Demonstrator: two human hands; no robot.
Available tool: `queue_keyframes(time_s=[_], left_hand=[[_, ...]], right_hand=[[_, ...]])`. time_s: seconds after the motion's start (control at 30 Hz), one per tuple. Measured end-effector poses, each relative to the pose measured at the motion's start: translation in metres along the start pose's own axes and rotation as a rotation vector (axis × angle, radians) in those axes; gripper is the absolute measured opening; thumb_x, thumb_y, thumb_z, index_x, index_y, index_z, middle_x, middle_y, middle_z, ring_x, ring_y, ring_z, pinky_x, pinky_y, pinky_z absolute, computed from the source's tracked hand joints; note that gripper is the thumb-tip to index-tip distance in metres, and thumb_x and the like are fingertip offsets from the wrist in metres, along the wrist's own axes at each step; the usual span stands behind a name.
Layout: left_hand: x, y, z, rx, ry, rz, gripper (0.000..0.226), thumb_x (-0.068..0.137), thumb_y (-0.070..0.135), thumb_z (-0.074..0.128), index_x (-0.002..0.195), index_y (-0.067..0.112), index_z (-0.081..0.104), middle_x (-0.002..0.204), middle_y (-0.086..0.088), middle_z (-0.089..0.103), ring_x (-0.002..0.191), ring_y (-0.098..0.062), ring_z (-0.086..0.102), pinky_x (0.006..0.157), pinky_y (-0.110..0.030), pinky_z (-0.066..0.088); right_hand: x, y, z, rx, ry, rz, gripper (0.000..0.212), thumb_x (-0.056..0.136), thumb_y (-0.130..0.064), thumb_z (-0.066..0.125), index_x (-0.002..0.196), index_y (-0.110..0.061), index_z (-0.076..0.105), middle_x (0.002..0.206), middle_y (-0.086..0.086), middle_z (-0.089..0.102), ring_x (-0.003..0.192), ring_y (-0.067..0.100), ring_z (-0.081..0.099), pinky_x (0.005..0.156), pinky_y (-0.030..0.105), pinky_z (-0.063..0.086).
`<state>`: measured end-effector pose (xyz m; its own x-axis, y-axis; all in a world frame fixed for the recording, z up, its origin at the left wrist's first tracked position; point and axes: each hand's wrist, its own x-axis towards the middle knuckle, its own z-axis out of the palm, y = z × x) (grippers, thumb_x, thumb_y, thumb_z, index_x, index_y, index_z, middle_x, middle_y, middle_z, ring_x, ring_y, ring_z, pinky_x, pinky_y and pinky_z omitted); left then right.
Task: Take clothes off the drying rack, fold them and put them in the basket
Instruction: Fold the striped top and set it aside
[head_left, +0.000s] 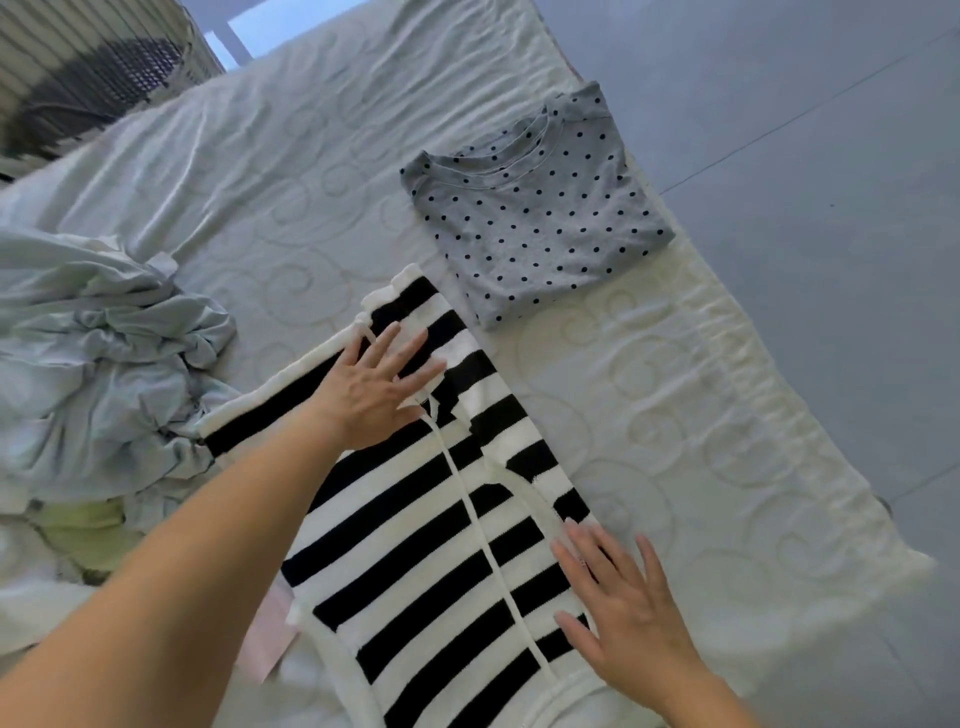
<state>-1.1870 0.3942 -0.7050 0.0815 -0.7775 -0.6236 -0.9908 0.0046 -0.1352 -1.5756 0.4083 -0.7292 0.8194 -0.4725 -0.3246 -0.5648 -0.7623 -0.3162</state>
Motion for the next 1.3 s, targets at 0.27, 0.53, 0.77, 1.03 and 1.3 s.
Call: queue_keyframes(time_s=[0.27,0.53,0.77,1.03,1.3], left_hand=[[-0.018,0.007,0.021,-0.140,-0.045,-0.084,0.061,0.094,0.064,0.008,0.147,0.043,-0.013,0.158,0.003,-0.020,0.145,-0.024,-0.019,0.118,-0.052,-0.005],[-0.111,0.013,0.098,-0.666,0.108,-0.559,0.066,0.097,0.056,0.025,0.152,0.032,-0.004,0.160,-0.001,-0.011,0.148,-0.024,-0.006,0.119,-0.047,0.009],[-0.197,0.129,0.147,-1.155,0.358,-0.936,0.077,0.096,0.039,0.049,0.153,0.019,0.001,0.161,-0.005,-0.003,0.148,-0.020,0.000,0.117,-0.029,0.009],[-0.205,0.214,0.161,-1.303,0.276,-1.080,0.089,0.094,0.040,0.053,0.150,0.025,-0.014,0.160,-0.007,0.009,0.145,-0.025,0.017,0.116,-0.034,0.020],[-0.185,0.234,0.160,-1.218,0.474,-1.315,0.090,0.067,0.032,0.083,0.142,0.014,0.038,0.136,-0.002,0.054,0.112,-0.020,0.059,0.089,-0.033,0.051]], right_hand=[[0.014,-0.017,0.001,-0.117,-0.246,0.003,0.067,0.096,-0.060,0.011,0.143,-0.023,0.043,0.153,0.007,0.035,0.139,0.030,0.029,0.113,0.057,0.009],[0.031,-0.077,-0.004,-0.112,-0.232,-0.144,0.067,0.085,-0.062,0.035,0.144,-0.030,0.040,0.150,0.007,0.038,0.138,0.027,0.029,0.107,0.058,0.016],[0.118,-0.135,-0.024,-0.264,-0.247,-0.356,0.066,0.086,-0.063,0.031,0.144,-0.033,0.035,0.149,0.006,0.041,0.138,0.027,0.032,0.110,0.058,0.007],[0.205,-0.194,-0.054,-0.477,-0.218,-0.605,0.062,0.096,-0.055,0.035,0.151,-0.041,0.010,0.161,-0.004,0.007,0.148,0.024,0.003,0.112,0.056,-0.020],[0.298,-0.259,-0.065,-0.735,-0.204,-0.870,0.056,0.098,-0.039,0.043,0.149,-0.038,0.018,0.158,-0.007,0.020,0.143,0.025,0.024,0.115,0.056,-0.013]])
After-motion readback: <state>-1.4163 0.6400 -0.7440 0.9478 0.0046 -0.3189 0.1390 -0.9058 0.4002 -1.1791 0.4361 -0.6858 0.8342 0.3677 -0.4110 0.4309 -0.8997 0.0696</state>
